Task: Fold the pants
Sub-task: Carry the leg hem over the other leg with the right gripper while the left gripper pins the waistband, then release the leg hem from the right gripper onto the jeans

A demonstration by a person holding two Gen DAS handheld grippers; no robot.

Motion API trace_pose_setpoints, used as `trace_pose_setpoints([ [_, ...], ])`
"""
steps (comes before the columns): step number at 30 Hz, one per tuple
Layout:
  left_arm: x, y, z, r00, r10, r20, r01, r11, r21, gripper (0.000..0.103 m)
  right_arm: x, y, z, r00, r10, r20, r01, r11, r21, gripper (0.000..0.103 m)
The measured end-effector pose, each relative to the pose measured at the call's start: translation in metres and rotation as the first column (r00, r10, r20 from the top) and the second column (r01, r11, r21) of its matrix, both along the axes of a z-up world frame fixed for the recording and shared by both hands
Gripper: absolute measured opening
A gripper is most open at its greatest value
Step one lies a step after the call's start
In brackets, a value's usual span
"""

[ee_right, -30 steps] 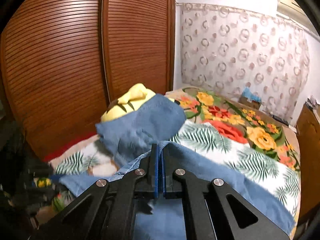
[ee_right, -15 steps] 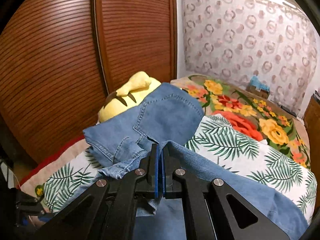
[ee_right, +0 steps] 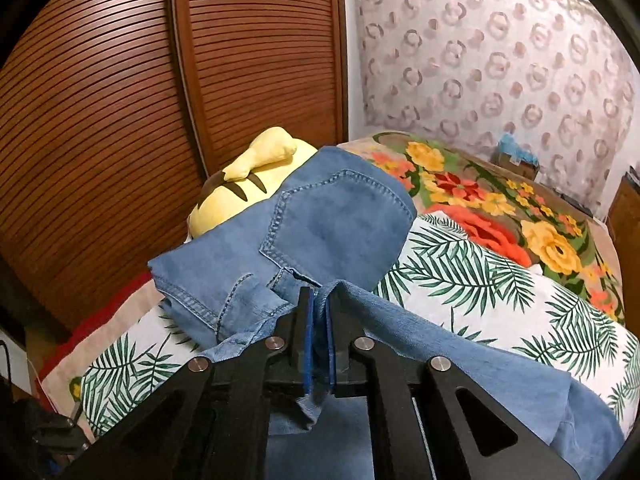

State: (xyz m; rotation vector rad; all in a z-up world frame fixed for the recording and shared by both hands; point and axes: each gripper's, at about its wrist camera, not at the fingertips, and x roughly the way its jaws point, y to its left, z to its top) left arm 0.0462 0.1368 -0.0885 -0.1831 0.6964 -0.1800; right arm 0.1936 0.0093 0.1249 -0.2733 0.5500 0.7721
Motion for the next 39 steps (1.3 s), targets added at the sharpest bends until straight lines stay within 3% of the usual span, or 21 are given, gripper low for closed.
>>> trace_pose_setpoints([
  [4,0.003,0.004,0.001,0.999,0.030,-0.011,-0.030,1.000,0.005,0.027,-0.008,-0.012,0.004,1.000,0.002,0.022,-0.002,1.000,0.013,0.052],
  [7,0.001,0.006,0.002,0.999,0.040,-0.001,-0.040,0.999,0.001,0.048,-0.016,-0.030,0.007,0.999,-0.002,0.035,0.001,0.999,0.037,0.055],
  [14,0.002,0.009,0.004,0.998,0.053,0.017,-0.053,0.999,0.004,0.072,-0.043,-0.084,-0.015,0.997,-0.050,0.063,0.049,0.999,0.020,0.060],
  [24,0.004,0.009,0.009,0.995,0.090,0.041,-0.090,0.996,0.009,0.075,-0.066,-0.148,-0.081,0.984,-0.178,0.011,0.178,0.981,-0.077,0.061],
  [36,0.010,0.007,0.021,0.993,0.088,0.082,-0.093,0.994,0.058,0.075,-0.077,-0.148,-0.098,0.974,-0.226,-0.024,0.222,0.970,-0.103,0.061],
  [39,0.020,0.005,0.024,0.993,0.086,0.082,-0.093,0.992,0.080,0.075,-0.073,-0.143,-0.099,0.971,-0.239,-0.035,0.234,0.967,-0.103,0.065],
])
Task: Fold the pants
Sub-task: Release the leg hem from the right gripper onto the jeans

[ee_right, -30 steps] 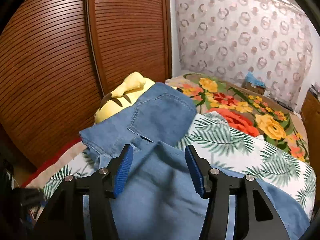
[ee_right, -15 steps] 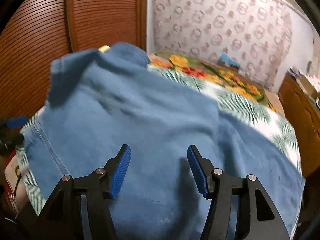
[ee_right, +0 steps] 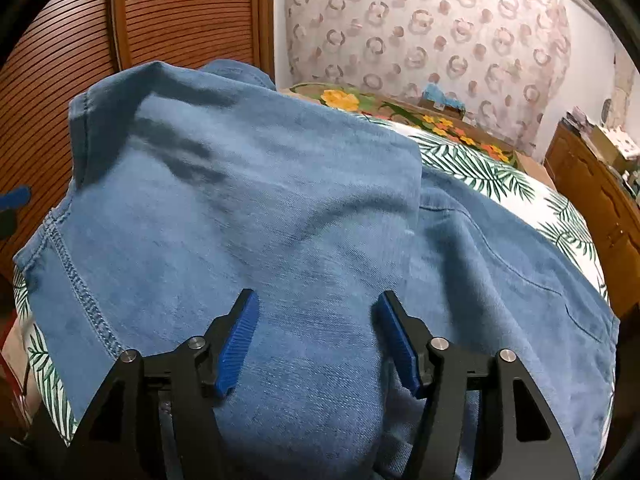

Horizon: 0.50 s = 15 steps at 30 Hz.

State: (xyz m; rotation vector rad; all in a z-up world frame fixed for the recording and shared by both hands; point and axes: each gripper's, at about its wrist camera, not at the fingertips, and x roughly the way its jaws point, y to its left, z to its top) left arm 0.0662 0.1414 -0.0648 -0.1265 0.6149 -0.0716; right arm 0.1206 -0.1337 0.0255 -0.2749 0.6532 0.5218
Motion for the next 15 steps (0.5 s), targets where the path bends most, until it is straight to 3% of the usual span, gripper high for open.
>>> trace_pose_setpoints([
  [5,0.022,-0.006,0.007,1.000,-0.023,-0.004,0.023,0.999,0.031,0.075,0.012,0.001,-0.003,0.999,-0.033,-0.037,0.033,0.999,-0.002,0.078],
  [15,0.068,-0.002,0.023,1.000,0.007,0.012,-0.008,0.995,0.102,0.075,0.011,-0.001,-0.006,0.997,-0.049,-0.053,0.050,0.999,0.013,0.084],
])
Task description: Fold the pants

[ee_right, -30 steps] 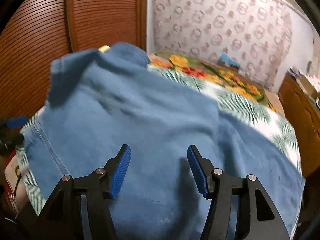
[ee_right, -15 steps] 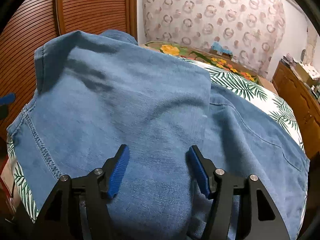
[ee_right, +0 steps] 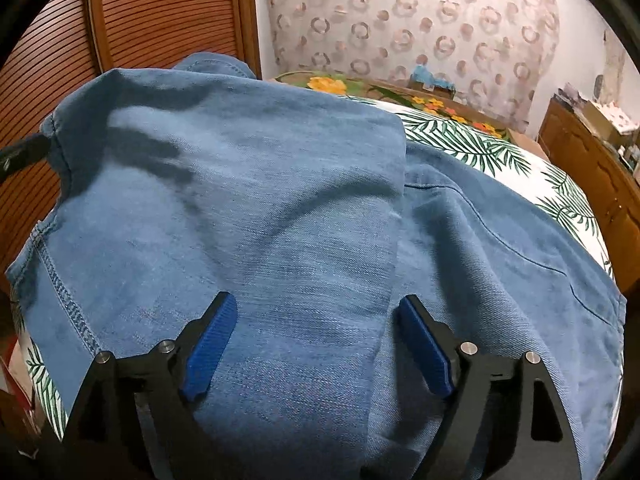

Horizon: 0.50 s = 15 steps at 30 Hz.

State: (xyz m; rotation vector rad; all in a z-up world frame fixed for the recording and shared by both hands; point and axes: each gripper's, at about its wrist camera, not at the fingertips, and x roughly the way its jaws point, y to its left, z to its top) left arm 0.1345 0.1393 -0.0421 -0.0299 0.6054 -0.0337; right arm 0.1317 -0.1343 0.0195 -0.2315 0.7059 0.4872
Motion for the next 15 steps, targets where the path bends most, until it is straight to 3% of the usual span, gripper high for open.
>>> trace_pose_setpoints([
  [15,0.053,0.033,-0.007,0.992,0.115,-0.046,-0.112,0.992,0.061,0.075,0.002,0.000,0.003,1.000,-0.001,0.005,0.001,1.000,-0.003,0.084],
])
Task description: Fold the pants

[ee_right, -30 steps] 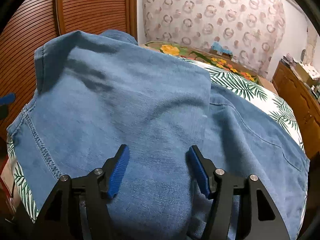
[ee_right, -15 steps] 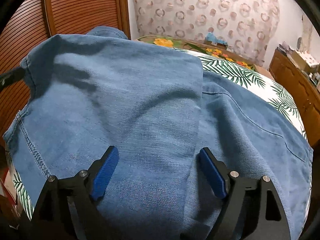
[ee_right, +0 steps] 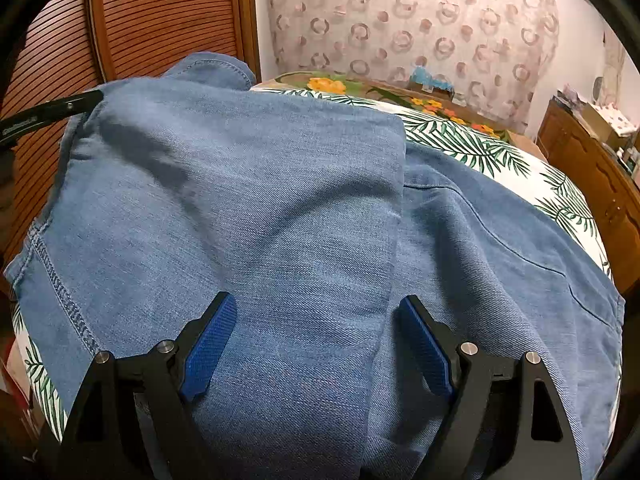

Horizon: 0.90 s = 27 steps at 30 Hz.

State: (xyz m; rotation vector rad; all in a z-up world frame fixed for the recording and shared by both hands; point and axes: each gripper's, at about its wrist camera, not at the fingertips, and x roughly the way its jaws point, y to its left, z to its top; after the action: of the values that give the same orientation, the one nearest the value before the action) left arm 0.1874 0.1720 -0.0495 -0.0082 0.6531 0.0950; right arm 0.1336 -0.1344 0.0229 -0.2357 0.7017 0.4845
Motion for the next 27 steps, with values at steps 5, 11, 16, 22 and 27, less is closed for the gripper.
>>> trace_pose_setpoints([
  [5,-0.009,-0.004,0.003,1.000,-0.004,0.010,0.004,1.000,-0.012,0.075,0.000,0.000,0.000,1.000,0.000,0.000,0.000,1.000,0.001,0.084],
  [11,-0.037,-0.022,0.018,0.997,-0.057,0.061,0.059,0.998,-0.024,0.075,0.000,0.000,-0.001,1.000,-0.001,0.001,0.001,1.000,0.001,0.084],
  [16,-0.062,-0.048,0.019,0.989,-0.130,0.076,0.134,0.990,-0.045,0.075,-0.001,0.000,-0.001,1.000,-0.002,0.004,0.002,1.000,0.000,0.084],
  [22,-0.082,-0.079,-0.002,0.977,-0.207,0.046,0.211,0.972,-0.100,0.075,-0.018,-0.010,0.005,0.999,0.009,0.047,-0.010,1.000,0.020,0.084],
  [27,-0.082,-0.092,-0.014,0.968,-0.249,0.035,0.252,0.957,-0.145,0.075,-0.049,-0.042,0.020,0.995,0.007,0.098,-0.014,0.997,0.072,0.084],
])
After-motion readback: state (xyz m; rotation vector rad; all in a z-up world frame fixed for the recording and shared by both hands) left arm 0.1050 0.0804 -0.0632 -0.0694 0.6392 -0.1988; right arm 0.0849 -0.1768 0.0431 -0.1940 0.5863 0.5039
